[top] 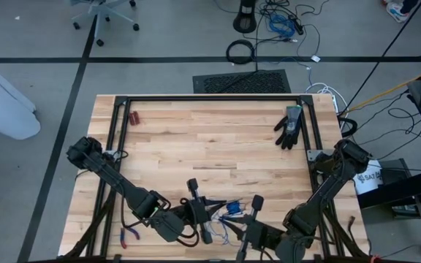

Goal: Coil cords
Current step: Coil the blue wire onto a spool

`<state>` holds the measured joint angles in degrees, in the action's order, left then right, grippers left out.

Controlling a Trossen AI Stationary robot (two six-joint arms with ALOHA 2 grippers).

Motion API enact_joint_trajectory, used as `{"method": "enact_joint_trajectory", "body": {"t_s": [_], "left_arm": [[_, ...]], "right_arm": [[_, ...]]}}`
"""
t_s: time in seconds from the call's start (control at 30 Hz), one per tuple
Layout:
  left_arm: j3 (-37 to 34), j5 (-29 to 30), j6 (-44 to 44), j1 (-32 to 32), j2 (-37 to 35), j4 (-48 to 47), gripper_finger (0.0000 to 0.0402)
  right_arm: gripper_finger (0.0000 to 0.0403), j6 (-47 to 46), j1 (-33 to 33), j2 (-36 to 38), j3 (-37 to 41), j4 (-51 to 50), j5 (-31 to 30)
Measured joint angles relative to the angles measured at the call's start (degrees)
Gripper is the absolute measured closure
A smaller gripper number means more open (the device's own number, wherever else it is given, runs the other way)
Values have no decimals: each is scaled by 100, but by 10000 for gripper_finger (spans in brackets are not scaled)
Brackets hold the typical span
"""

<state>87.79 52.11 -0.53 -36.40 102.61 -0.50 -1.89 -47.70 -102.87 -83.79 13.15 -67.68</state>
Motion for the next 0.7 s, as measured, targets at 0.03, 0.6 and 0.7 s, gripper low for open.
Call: {"method": "enact_joint_trajectory", "body": {"t_s": [0.03,0.6,0.7], "left_arm": [[0,-1,9,-2,0,-56,395],[0,-253,422,-4,0,-166,395],[0,-209,391,-4,2,-110,395]], "right_arm": [[402,0,0,0,0,-2,4],[403,-548,26,-7,-7,-239,69],[403,-694,37,-9,-7,-439,65]]}}
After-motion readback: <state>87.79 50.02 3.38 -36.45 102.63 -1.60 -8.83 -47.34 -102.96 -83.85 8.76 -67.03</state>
